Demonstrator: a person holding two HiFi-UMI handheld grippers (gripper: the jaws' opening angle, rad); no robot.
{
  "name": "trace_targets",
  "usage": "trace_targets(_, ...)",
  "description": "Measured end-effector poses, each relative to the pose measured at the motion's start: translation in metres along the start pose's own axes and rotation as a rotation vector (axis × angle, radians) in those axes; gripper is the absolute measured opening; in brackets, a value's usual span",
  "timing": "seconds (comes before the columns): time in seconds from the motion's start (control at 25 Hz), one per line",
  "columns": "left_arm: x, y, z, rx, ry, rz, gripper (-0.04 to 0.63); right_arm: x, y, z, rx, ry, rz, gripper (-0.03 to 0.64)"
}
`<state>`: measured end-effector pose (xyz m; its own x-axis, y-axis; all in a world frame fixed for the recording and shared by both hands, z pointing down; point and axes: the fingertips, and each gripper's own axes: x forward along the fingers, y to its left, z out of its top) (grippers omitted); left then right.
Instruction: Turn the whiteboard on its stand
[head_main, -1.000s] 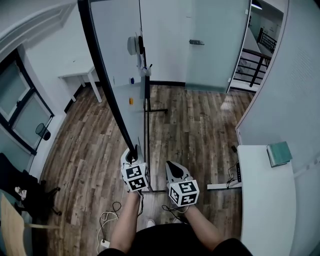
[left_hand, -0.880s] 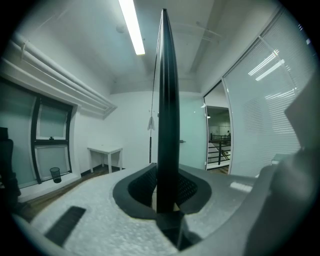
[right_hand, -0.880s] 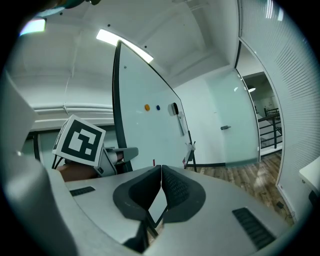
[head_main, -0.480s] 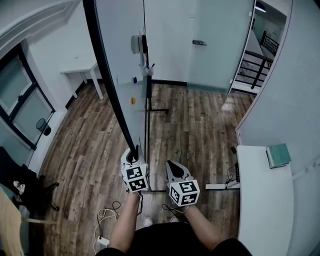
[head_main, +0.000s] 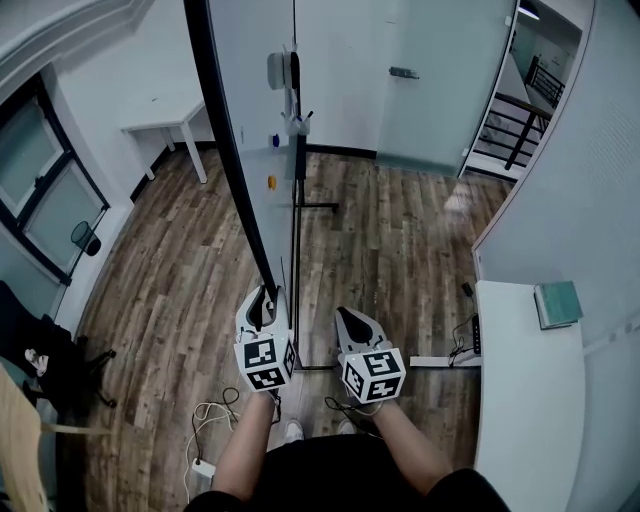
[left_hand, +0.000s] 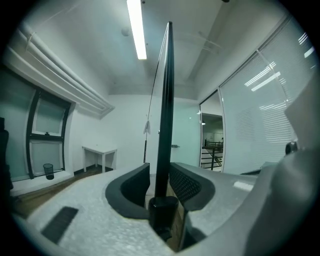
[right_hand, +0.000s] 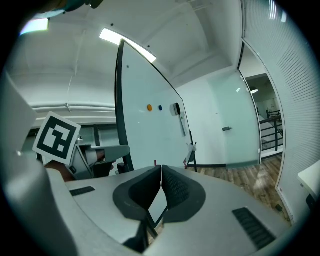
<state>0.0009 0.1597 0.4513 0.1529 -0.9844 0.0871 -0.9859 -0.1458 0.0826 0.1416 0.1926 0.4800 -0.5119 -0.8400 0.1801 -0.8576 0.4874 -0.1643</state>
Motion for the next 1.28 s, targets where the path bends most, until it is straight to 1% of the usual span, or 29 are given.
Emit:
trace_targets(0.12, -0.016, 0.004, 0.006, -0.001, -0.017, 0.008, 0.141, -0.002, 0.001, -0.002, -0.005, 0.003, 0.003, 0.014)
trace_targets(0.36, -0.051, 0.008, 0.011, 0.005, -0.050, 0.011, 0.132, -0.006, 0.006, -0.008, -0.010, 0.014, 0.007, 0.014)
trace_targets(0.56, -0.079, 0.007, 0.003, 0.017, -0.056, 0.015, 0.082, -0.013, 0.011, -0.015, 0.005, 0.020, 0.005, 0.014)
trace_targets(0.64, -0.087, 0.007, 0.001, 0.015, -0.060, 0.018, 0.048, -0.016, 0.013, -0.019, 0.014, 0.025, 0.008, 0.014)
trace_targets(0.8, -0.100, 0.008, -0.011, 0.004, -0.043, 0.011, 0.023, -0.026, 0.021, -0.033, 0.024, 0.043, 0.016, 0.014)
trace_targets(1.04, -0.123, -0.002, -0.023, -0.013, -0.054, -0.008, 0.023, -0.045, 0.032, -0.051, 0.057, 0.047, 0.011, 0.014)
trace_targets(1.12, -0.127, -0.004, -0.029, -0.020, -0.047, -0.011, 0.022, -0.050, 0.034, -0.057, 0.067, 0.046, 0.009, 0.014)
trace_targets(1.28, -0.129, -0.008, -0.038, -0.009, -0.024, -0.024, 0.023, -0.054, 0.035, -0.061, 0.073, 0.041, 0.003, 0.012)
